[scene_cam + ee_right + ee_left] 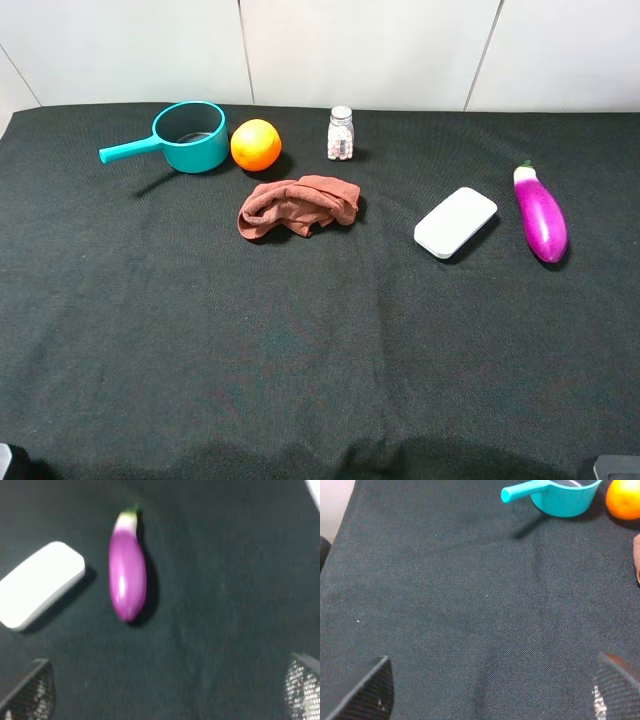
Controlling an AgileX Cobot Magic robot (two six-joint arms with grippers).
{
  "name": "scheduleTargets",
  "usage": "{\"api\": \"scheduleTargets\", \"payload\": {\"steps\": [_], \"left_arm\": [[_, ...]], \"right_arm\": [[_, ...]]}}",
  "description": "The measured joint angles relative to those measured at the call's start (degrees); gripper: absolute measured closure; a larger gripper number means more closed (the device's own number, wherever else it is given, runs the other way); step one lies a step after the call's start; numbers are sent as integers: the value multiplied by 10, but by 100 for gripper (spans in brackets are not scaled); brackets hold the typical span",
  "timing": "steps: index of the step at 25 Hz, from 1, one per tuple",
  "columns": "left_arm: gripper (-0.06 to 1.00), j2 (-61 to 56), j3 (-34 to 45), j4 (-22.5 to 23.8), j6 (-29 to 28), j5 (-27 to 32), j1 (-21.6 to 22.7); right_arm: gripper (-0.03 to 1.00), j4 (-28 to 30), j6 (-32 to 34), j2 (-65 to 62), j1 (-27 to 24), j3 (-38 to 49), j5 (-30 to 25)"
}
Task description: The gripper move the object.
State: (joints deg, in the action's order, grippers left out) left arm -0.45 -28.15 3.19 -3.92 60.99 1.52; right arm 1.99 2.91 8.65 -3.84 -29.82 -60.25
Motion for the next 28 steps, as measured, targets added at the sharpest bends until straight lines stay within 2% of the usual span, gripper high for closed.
{"api": "scheduleTargets", "payload": {"steps": [5, 13, 28], "left_arm": [[11, 0, 0, 0, 0, 0, 0], [11, 0, 0, 0, 0, 0, 0], [11, 0, 0, 0, 0, 0, 0]], "right_arm": [[27, -9, -17, -89, 1, 0, -3], [27, -27, -41, -90, 44, 0, -6], [27, -40, -54, -90, 46, 0, -6]]}}
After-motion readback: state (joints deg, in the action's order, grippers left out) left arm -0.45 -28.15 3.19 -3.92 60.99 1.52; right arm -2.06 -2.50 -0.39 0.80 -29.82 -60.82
